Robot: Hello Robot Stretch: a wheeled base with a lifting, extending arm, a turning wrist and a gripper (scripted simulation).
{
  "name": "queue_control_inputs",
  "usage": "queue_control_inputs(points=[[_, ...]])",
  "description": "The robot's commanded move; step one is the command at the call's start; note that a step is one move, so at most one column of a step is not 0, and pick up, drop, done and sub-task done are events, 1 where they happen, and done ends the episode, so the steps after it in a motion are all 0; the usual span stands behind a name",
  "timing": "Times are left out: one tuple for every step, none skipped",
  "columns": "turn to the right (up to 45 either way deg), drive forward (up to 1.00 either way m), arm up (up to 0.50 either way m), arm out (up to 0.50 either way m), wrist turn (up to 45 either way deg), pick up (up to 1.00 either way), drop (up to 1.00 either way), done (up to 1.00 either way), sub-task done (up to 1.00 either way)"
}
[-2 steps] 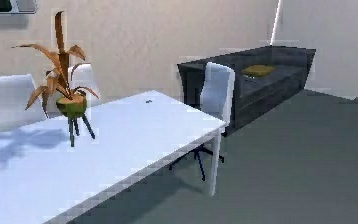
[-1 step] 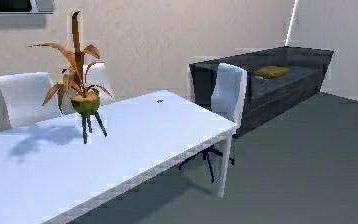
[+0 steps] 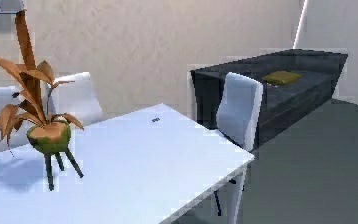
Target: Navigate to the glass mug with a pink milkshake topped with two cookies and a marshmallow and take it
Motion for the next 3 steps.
queue_control_inputs(points=[[45.0,0.0,0.0,0.0,0.0,0.0,0.0,0.0,0.0],[6.0,0.0,0.0,0.0,0.0,0.0,0.0,0.0,0.0],[0.0,1.0,0.0,0.0,0.0,0.0,0.0,0.0,0.0]])
